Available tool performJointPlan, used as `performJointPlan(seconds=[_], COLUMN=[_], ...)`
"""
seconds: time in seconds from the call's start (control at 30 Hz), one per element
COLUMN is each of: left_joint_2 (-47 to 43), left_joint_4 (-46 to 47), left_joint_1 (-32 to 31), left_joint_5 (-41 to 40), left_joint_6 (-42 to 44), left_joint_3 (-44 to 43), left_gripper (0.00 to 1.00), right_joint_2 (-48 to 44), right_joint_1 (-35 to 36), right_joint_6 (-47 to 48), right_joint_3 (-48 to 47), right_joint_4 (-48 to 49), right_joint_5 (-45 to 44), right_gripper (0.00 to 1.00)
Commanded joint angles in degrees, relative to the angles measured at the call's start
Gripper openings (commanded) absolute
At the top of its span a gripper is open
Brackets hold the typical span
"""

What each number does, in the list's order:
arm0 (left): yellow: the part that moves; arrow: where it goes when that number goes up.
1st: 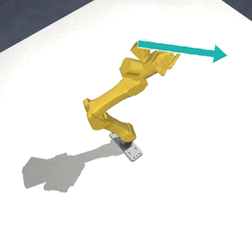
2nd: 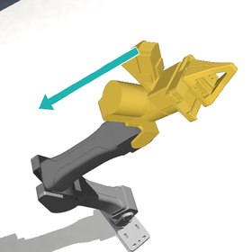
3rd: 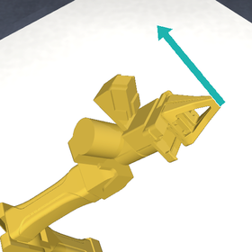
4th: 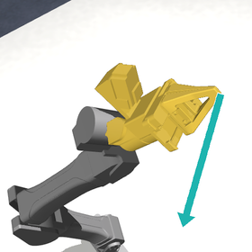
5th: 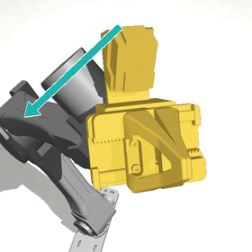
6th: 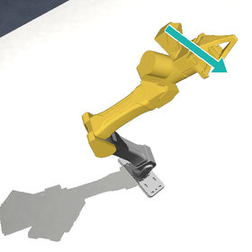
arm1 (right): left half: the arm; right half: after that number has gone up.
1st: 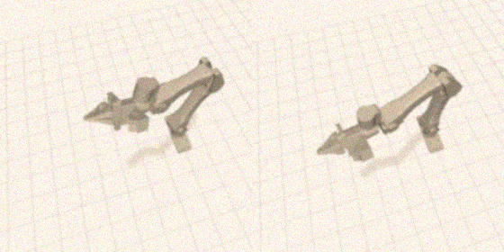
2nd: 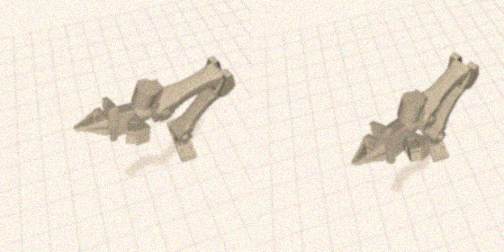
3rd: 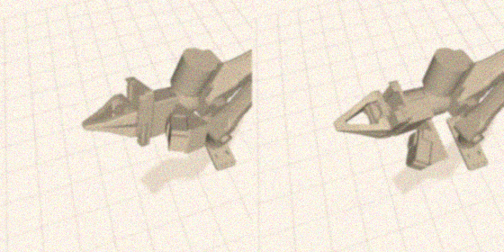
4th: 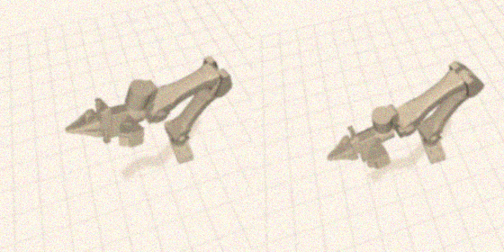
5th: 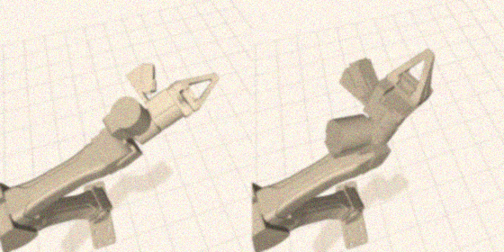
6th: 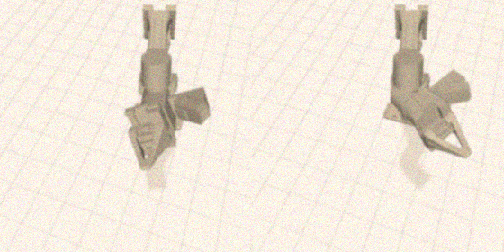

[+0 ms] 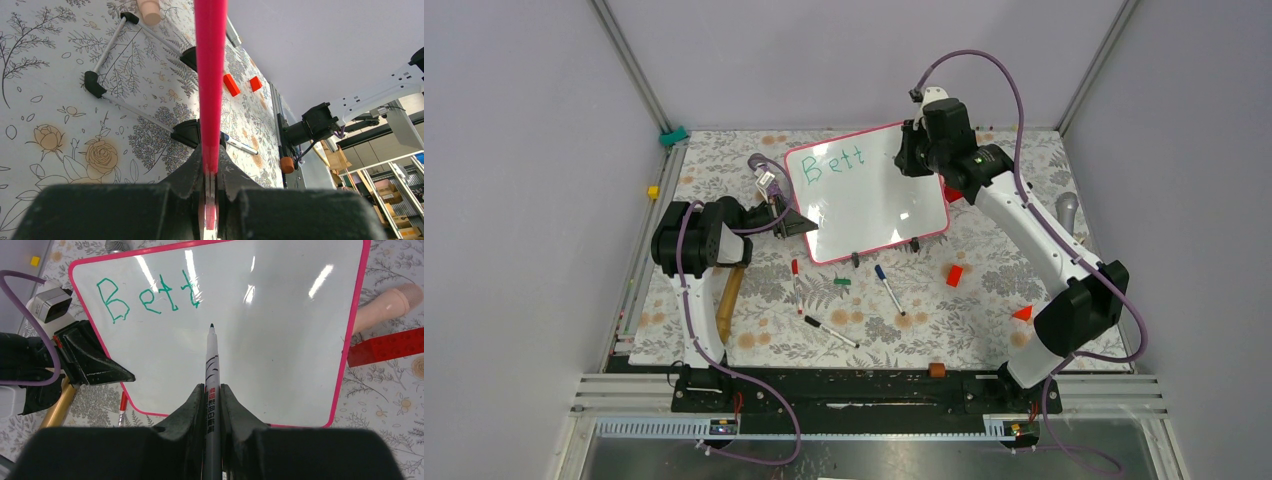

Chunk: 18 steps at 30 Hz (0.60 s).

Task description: Write a sentence on the whiteboard

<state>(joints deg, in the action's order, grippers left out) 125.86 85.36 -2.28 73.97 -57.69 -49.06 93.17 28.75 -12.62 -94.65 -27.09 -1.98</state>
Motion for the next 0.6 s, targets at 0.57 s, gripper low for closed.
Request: performJointPlan(seconds=[0.57], left_joint_2=[1.5], left_joint_4=[-1.2], left_joint_1=[-0.7], left_joint_5=[0.5], left_joint_6=[-1.9], left_joint_3=[0.0], left_gripper=[0.0], right_joint_2=[-1.8], right_joint_1=[-0.4], right_joint_6=[0.0], right_joint_3=[-1.6], right_joint_4=[4.2], right_joint_5=[7.4], right_gripper=[0.0])
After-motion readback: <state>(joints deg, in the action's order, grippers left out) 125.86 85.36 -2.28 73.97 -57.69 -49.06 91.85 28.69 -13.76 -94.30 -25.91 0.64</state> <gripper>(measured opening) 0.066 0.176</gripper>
